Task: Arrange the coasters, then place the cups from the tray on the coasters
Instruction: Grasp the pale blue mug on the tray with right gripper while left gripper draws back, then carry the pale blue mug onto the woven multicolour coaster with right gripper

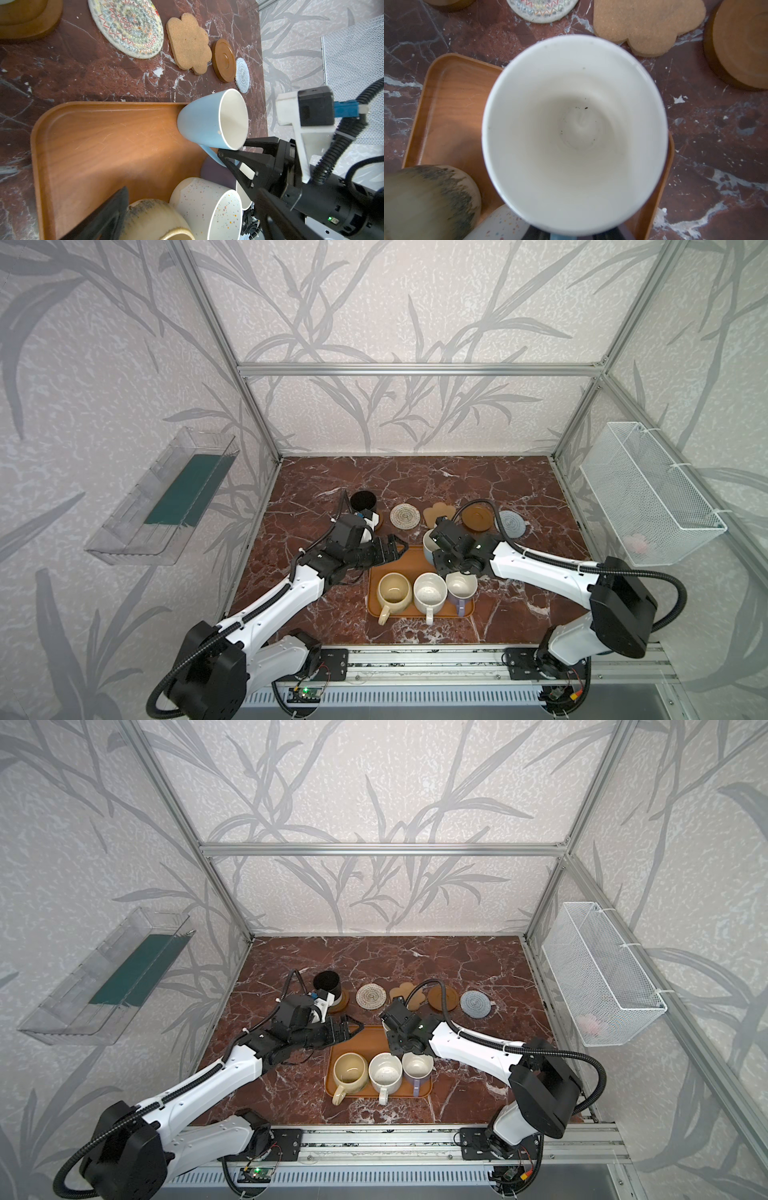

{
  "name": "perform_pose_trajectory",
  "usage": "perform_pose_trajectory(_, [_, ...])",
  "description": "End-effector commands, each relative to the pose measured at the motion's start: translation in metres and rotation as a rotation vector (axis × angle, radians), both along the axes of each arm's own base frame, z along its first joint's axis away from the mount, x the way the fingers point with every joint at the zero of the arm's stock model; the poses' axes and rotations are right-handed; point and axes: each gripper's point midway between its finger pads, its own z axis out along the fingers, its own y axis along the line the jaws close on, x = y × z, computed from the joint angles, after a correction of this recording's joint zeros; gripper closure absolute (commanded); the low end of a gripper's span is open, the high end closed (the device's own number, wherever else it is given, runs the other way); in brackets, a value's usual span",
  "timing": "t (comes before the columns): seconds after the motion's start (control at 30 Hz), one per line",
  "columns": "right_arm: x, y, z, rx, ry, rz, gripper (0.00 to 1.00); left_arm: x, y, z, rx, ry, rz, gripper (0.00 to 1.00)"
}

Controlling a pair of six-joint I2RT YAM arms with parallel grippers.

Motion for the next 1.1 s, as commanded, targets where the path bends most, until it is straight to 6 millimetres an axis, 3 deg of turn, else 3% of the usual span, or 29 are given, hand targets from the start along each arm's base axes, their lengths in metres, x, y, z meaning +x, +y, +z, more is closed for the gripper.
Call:
perform_pose_trajectory(0.0, [0.014,0.003,0.017,0.004,-0.069,-0.017,0.72,0.01,-0.003,0.013,0.01,-0.043,-0.001,0.03])
perform_pose_trajectory(0.23, [0.017,0.005,0.02,0.031,-0.07,-0.011,0.88,0.012,-0.005,0.012,-0.013,-0.041,0.008,0.03])
perform_pose_trajectory(0.3, [0.018,0.007,0.025,0.043,-0.079,-0.003,1.0,0.012,-0.006,0.014,-0.024,-0.045,0.012,0.03])
perform_pose_trajectory(0.67, [0.019,0.007,0.059,0.103,-0.152,0.01,1.0,0.017,-0.007,0.032,-0.113,-0.081,0.062,0.05])
perform_pose_trajectory(0.87, [0.024,0.01,0.079,0.141,-0.203,0.005,1.0,0.023,-0.01,0.056,-0.212,-0.123,0.102,0.01])
perform_pose_trajectory(1.07, [0.038,0.021,0.09,0.149,-0.237,0.003,1.0,0.03,0.002,0.072,-0.206,-0.179,0.177,0.0])
